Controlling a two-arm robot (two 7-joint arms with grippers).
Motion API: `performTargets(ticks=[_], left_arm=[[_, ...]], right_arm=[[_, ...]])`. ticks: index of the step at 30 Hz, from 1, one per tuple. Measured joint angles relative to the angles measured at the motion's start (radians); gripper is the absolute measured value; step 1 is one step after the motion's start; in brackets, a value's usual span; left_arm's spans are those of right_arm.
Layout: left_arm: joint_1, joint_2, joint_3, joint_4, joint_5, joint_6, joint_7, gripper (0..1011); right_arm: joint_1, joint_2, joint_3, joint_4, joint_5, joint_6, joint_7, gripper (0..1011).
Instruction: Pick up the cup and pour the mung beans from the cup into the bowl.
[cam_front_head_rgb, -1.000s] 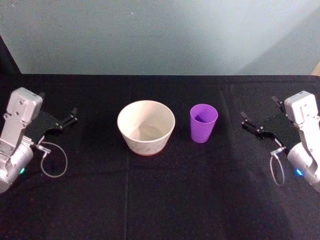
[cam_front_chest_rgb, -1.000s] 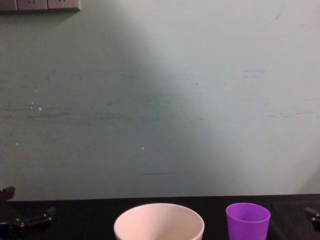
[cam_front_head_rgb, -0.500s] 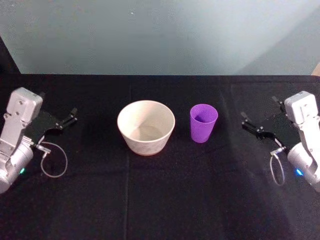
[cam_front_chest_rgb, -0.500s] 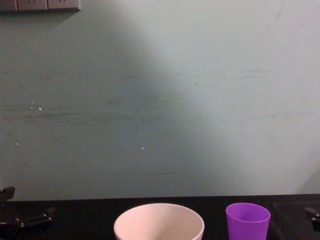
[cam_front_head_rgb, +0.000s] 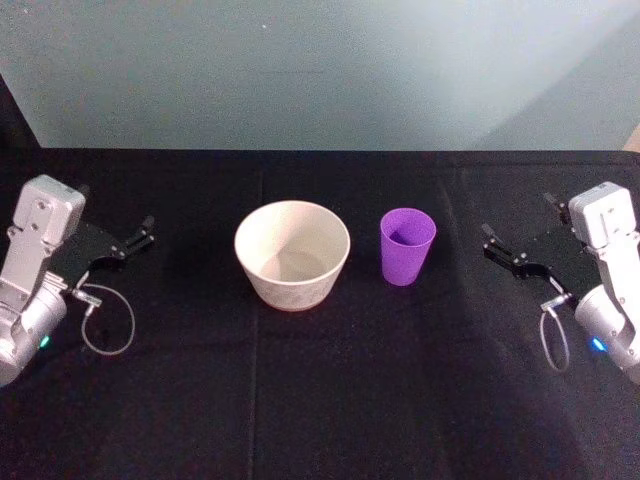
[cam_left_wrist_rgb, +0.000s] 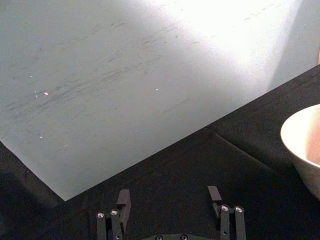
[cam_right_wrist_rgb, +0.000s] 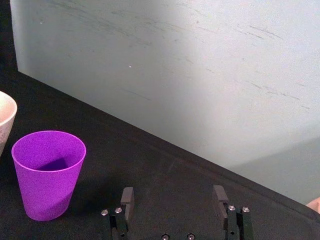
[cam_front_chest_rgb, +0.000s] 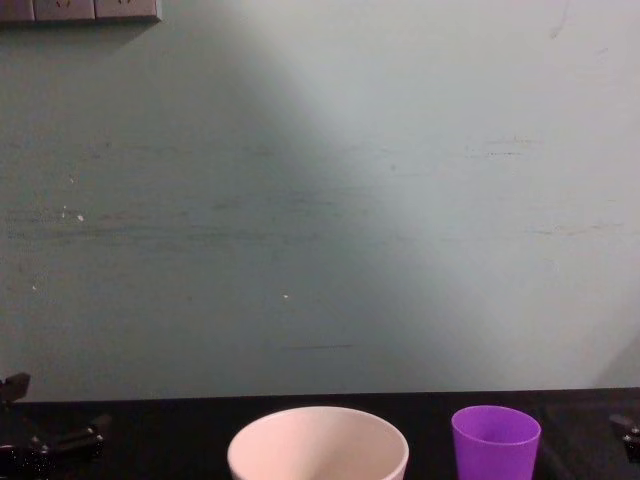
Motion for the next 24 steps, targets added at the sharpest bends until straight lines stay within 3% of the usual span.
performTargets(ticks=[15,24], left_arm=[[0.000,0.000,0.000,0.000,0.000,0.000,0.000,1000],[0.000,0.000,0.000,0.000,0.000,0.000,0.000,1000]], right_arm=[[0.000,0.000,0.000,0.000,0.000,0.000,0.000,1003],[-0.052,-0.007,0.022,-0.033,-0.001,-0.009,0.015,1003]])
